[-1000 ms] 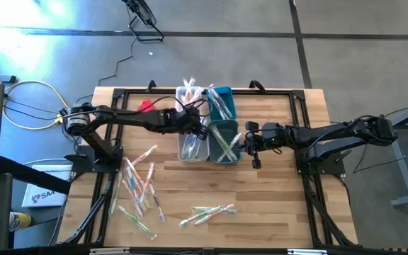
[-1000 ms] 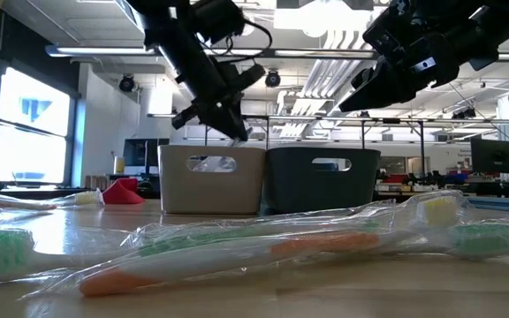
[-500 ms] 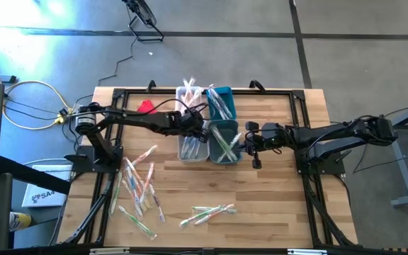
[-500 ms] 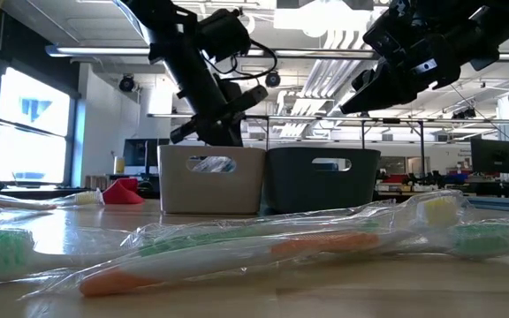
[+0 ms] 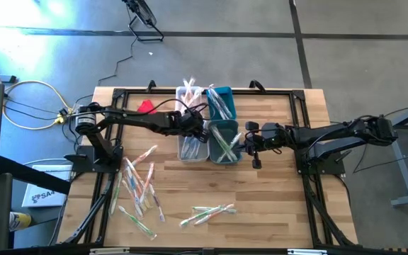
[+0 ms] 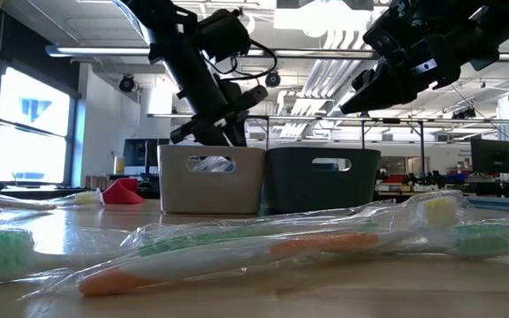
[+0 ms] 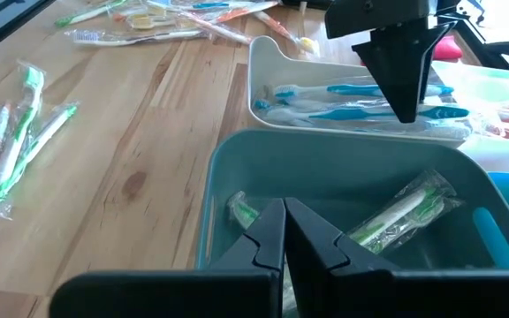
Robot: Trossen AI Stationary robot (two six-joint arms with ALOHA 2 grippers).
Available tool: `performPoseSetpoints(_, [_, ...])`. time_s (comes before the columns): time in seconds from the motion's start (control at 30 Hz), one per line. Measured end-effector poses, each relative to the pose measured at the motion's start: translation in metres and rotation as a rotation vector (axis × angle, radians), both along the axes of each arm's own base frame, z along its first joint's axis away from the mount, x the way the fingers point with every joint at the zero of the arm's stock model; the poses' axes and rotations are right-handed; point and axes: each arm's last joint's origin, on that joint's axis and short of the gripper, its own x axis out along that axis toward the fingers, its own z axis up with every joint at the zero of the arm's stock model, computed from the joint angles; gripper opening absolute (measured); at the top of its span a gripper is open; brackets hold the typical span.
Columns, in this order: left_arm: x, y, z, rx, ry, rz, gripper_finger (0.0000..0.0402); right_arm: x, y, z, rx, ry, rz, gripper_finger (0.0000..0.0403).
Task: Pick & Place Toothbrushes
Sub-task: Put the blue toothbrush into the blue bin
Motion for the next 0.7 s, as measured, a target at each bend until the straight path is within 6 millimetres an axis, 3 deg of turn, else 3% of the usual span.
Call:
performPoseSetpoints(0.2, [0.0000, 0.0000, 0.0000, 0.002, 0.001, -0.002, 0.0138, 0.0000, 0.0000, 0.0000, 0.000, 0.000, 0.000, 0.0002])
performPoseSetpoints(0.7, [0.0015, 0.0002, 0.0012, -0.008, -0.029, 0.011, 0.0141, 0.0000, 0.0000, 0.0000, -0.001, 0.000, 0.000, 0.0002])
